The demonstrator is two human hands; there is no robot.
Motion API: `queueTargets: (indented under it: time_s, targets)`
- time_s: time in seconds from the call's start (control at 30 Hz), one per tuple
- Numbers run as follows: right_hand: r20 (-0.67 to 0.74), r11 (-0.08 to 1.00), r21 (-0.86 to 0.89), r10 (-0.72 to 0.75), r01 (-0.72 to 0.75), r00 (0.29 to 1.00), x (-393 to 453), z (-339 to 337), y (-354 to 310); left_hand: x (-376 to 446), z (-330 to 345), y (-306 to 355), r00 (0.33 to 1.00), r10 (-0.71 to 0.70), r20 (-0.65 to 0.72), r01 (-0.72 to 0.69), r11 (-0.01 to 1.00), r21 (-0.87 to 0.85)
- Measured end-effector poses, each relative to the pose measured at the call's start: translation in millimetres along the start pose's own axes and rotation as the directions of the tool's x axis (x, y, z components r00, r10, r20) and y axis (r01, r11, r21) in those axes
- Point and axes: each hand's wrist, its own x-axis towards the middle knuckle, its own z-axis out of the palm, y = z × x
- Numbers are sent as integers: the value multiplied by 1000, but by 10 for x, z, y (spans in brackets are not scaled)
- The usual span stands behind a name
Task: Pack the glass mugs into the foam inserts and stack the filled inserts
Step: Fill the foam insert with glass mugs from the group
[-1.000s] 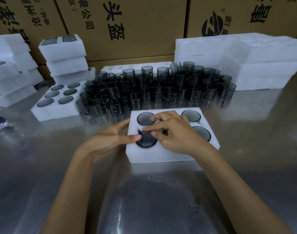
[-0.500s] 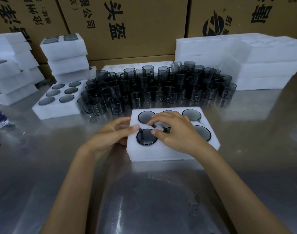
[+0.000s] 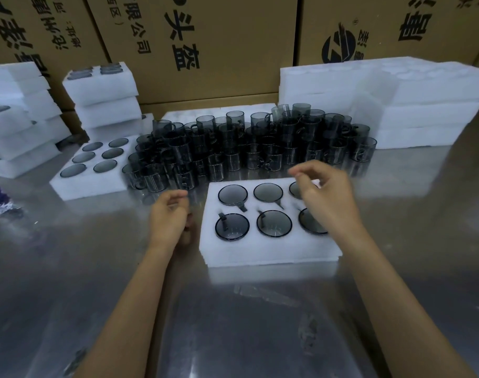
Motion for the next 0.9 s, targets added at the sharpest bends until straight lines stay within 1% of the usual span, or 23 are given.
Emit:
queueTargets:
  time_s: [0.03, 0.1, 0.17, 0.2, 0.27, 0.33, 0.4, 0.43, 0.47, 0.5, 0.57, 0.6, 0.63, 0.7, 0.77, 0.83, 0.9]
  targets:
    - [-40, 996, -81, 22, -25, 999, 33, -66, 61, -27, 2, 32, 1000, 6, 18, -5, 1000, -15]
    - [-86, 953, -268, 123, -142, 989, 93, -198, 190, -101, 32, 104, 997, -23, 77, 24, 1000, -16]
    - [-57, 883, -375, 281, -282, 958, 124, -286, 288, -182, 63, 165, 986, -72, 149, 65, 997, 51]
    - [-20, 863, -376, 355, -337, 934, 127, -310, 310, -230, 70, 194, 979, -83, 188, 72, 995, 68]
    - [59, 868, -300, 432, -397, 900, 115, -309, 333, -320, 54, 243, 960, -90, 266, 80, 996, 51]
    - [81, 898, -152, 427, -413, 900, 97, -285, 332, -374, 45, 287, 935, -70, 347, 71, 997, 11]
    - [104, 893, 91, 432, -441, 896, 74, -251, 287, -390, 58, 326, 902, 7, 431, 70, 984, -164]
    - [141, 861, 240, 426, -448, 894, 67, -224, 269, -388, 65, 358, 884, 71, 463, 63, 962, -267]
    - [186, 830, 348, 394, -435, 900, 67, -203, 262, -373, 66, 380, 867, 137, 478, 45, 936, -350]
    - [237, 806, 414, 353, -423, 905, 75, -194, 250, -367, 58, 413, 858, 186, 478, 30, 912, -409]
    - [357, 725, 529, 282, -442, 890, 100, -186, 241, -346, 33, 459, 878, 212, 430, 27, 873, -487]
    - [397, 676, 579, 255, -456, 882, 117, -171, 238, -334, 10, 475, 897, 202, 394, 40, 849, -527]
    - [404, 650, 606, 246, -460, 881, 130, -154, 236, -330, -16, 498, 916, 188, 354, 50, 823, -565]
    - [337, 656, 602, 308, -456, 889, 133, -94, 265, -302, -76, 537, 960, 166, 224, 19, 762, -647]
    - [270, 669, 579, 382, -466, 884, 118, -40, 350, -237, -173, 611, 991, 138, 1, -95, 690, -718]
    - [245, 665, 570, 423, -483, 872, 113, -15, 437, -129, -312, 705, 972, 63, -228, -216, 624, -751]
    - [230, 645, 584, 451, -493, 862, 126, -21, 487, 37, -439, 776, 926, -87, -368, -263, 550, -792]
